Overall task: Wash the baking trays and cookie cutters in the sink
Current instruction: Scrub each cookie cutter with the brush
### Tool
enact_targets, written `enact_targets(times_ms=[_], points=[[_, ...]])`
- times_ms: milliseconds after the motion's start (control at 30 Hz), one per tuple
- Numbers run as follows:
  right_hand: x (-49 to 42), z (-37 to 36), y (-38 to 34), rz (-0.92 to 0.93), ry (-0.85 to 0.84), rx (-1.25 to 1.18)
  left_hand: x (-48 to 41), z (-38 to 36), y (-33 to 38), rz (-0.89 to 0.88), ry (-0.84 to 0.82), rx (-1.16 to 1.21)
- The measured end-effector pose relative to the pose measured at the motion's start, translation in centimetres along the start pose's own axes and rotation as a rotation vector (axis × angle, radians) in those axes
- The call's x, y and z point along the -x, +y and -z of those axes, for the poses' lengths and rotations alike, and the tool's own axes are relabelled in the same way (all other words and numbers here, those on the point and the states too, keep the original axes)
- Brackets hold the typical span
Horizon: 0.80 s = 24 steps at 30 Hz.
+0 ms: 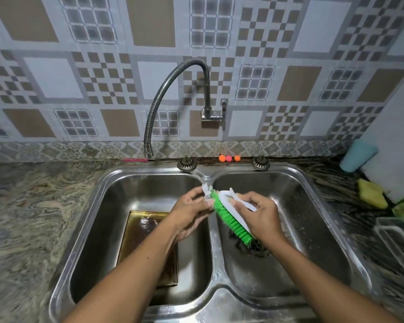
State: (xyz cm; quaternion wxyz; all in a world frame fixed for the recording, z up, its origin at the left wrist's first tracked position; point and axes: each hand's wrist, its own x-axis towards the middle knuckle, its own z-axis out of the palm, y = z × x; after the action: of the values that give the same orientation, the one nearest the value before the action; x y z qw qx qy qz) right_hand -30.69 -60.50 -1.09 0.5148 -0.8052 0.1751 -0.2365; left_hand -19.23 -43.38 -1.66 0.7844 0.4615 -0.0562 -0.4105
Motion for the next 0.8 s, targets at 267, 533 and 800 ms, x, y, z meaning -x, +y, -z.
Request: enact_targets(times_ms=[267,533,800], points=[[0.0,-2.8,0.1,-0.016,-0.042,0.053,0.9,3.2,0.3,-0.013,0.071,0.010],[-0.2,-6.4,-0.8,0.020,-0.072,0.094,2.6,6.0,1.4,-0.072,0.120,0.118],[-0.7,-6.3,-0.7,0.019,-0.106,0.195,5.6,14.2,-0.2,0.019,0.409,-0.565]])
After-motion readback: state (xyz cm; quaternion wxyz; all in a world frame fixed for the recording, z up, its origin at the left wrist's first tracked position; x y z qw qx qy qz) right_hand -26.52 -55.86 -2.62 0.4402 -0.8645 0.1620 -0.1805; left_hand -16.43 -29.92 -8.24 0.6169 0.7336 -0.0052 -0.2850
